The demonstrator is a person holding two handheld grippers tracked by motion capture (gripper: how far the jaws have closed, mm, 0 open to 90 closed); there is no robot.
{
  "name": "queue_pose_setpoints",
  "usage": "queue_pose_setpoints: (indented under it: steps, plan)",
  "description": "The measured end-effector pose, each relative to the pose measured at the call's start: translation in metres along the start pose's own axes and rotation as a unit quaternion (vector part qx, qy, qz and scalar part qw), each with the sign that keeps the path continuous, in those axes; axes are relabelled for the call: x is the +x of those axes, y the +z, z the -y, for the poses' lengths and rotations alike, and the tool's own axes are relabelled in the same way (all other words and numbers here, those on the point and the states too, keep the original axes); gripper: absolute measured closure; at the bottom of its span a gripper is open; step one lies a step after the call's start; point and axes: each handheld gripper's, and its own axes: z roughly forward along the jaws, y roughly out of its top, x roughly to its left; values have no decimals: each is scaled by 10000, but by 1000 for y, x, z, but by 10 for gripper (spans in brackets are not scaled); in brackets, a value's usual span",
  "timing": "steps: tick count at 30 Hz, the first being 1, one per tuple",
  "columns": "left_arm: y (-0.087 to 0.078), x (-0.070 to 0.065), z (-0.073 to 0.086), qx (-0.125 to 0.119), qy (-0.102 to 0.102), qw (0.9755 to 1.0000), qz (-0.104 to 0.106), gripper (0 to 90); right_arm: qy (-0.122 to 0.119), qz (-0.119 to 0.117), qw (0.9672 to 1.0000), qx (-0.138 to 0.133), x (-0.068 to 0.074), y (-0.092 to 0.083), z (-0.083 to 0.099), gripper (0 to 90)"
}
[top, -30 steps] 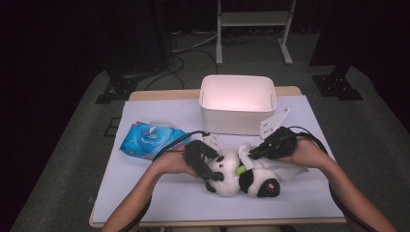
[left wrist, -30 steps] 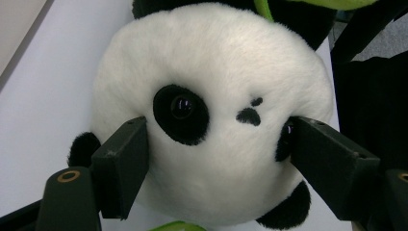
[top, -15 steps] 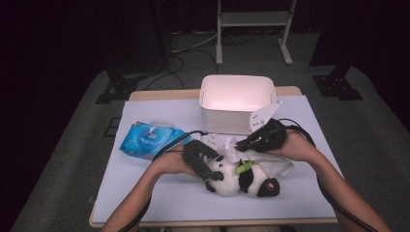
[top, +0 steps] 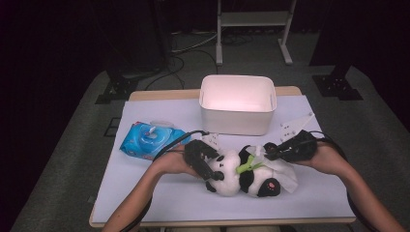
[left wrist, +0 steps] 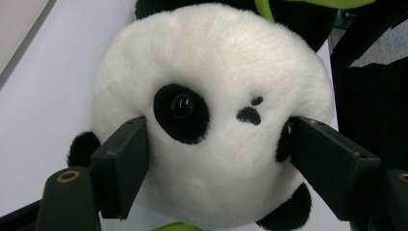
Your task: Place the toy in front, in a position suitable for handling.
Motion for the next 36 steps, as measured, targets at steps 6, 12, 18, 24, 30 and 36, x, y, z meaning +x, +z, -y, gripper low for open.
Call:
queue_pose_setpoints:
  steps: [6,12,18,24,30,36]
  plan:
    - [1,-2,-1,-11,12,10000,-1,220,154,134,9997,-109,-4,-13,13,862]
    - [3,-5,-2,14,83,10000,13,221,153,328,9990,-246,-10,-26,7,862]
    - [3,-7,-1,-16,69,10000,11,221,135,231,9995,-194,-13,-16,-3,862]
    - [3,-8,-2,3,92,10000,1,221,22,16,9999,-168,-14,1,-18,861]
    - [4,-9,0,-42,120,9999,-27,221,-112,-268,9995,-134,-10,18,-34,861]
    - [0,-7,3,-121,51,9998,-141,204,-174,-408,9990,40,-1,27,-29,861]
